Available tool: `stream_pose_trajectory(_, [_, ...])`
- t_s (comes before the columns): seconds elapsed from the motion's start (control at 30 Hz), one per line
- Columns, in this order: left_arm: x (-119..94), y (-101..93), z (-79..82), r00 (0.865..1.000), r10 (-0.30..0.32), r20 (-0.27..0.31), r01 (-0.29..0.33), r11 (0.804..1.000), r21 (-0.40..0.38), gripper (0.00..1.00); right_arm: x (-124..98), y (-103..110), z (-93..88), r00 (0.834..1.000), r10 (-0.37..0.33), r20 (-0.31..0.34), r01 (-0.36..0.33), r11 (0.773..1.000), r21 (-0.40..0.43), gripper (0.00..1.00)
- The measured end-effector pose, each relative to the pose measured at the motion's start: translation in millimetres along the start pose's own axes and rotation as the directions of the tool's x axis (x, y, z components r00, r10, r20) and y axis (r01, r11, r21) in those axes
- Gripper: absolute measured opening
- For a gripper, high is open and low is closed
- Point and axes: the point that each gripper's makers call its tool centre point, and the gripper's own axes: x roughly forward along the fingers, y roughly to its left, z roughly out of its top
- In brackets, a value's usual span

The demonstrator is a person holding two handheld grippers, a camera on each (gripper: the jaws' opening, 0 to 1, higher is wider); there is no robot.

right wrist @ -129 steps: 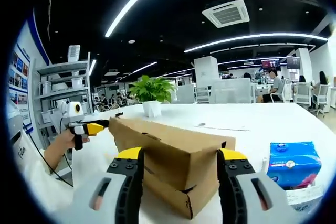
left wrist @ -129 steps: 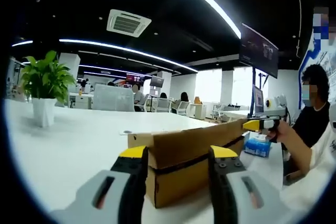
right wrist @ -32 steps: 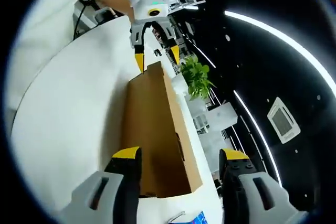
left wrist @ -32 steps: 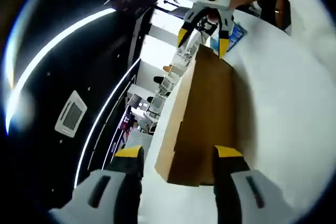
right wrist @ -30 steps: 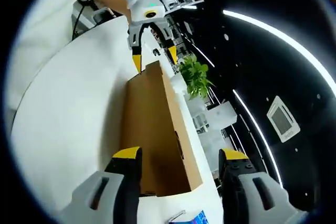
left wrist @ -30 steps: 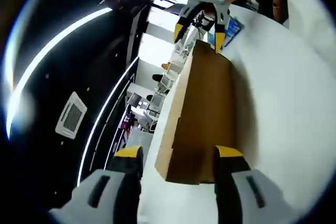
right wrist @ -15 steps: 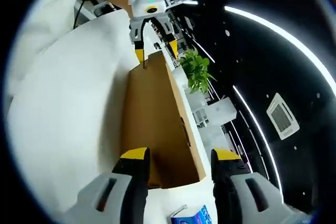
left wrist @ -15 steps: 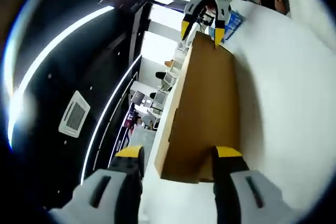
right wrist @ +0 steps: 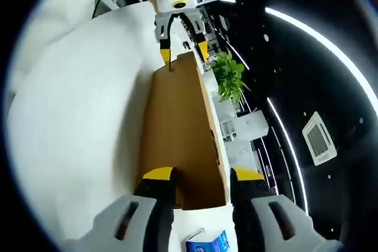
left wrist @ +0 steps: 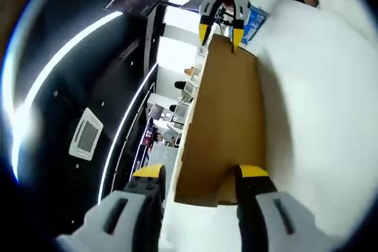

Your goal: Operate the shoe box by opening the lid, removing the specified soft item, and placing it in the target area until the item is outside and the box remains undamaged.

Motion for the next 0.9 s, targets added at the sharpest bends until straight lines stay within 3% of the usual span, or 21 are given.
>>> stream_pose_trajectory(0.2, [-0.2,-2.0,-3.9,1.0,0.009,-0.007,-0.009,0.999,-0.044,0.43,-0.8,1.3,1.6,1.0,-0.013,-0.011,0.013,0.999,-0.04,0.31])
stream_pose_trajectory(0.3, [-1.1,-1.5,-4.8,1.0,0.016,-0.01,-0.017,0.998,-0.055,0.42,-1.0,0.9,1.7,1.0,-0.012,-0.002,0.012,1.0,-0.019,0.31])
stream_pose_trajectory(0.63, [-1.8,-1.8,-4.4,1.0,0.02,-0.005,-0.02,0.999,-0.045,0.41,0.7,0.4,0.0,1.0,-0.009,-0.005,0.009,0.999,-0.032,0.31])
stream_pose_trajectory(0.73, [-1.7,-2.0,-4.3,1.0,0.02,-0.006,-0.02,0.999,-0.047,0.4,1.6,4.3,5.4,0.999,0.014,0.031,-0.014,1.0,0.025,0.4])
stream_pose_trajectory(0.83, [-1.8,-2.5,-4.5,1.0,0.016,-0.011,-0.016,0.999,-0.049,0.38,2.2,-1.6,-0.4,0.999,-0.029,-0.013,0.028,0.998,-0.062,0.33])
stream_pose_trajectory(0.9, [-2.6,-2.0,-3.5,1.0,0.019,-0.013,-0.02,0.999,-0.042,0.36,3.5,1.2,-0.4,1.0,-0.022,-0.008,0.021,0.999,-0.048,0.35])
